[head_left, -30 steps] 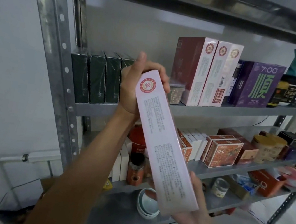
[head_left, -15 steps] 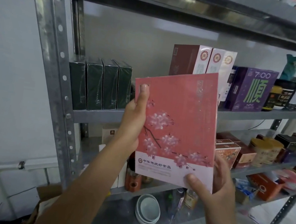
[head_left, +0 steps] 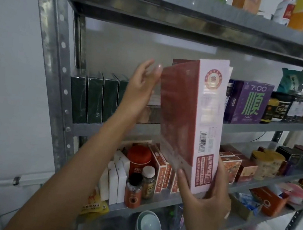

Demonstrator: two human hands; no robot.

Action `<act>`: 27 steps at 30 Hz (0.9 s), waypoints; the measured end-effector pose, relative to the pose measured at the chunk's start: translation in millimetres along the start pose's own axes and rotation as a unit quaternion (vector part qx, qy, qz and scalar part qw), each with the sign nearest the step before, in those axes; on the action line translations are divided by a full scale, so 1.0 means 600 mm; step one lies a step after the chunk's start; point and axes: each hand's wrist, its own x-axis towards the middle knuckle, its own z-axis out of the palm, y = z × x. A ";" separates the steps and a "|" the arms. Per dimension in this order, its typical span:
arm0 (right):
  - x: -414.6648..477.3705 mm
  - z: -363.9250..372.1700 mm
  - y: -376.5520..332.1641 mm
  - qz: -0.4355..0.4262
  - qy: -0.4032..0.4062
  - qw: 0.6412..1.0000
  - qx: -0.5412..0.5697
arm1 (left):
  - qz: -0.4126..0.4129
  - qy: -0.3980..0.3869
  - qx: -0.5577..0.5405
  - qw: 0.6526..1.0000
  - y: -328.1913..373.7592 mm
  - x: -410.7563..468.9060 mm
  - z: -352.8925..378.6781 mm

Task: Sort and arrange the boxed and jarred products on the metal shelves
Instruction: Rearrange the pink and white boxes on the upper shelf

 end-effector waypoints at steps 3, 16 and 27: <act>0.026 0.014 0.002 -0.054 -0.001 0.999 -0.008 | 0.056 -0.132 -0.020 0.989 0.046 -0.016 -0.018; 0.086 0.078 0.052 -0.249 0.047 0.955 -0.153 | 0.061 -0.159 -0.037 0.985 0.042 0.005 -0.027; 0.175 0.088 0.014 -0.383 -0.134 0.878 -0.255 | 0.087 -0.076 -0.102 0.988 0.066 0.061 -0.054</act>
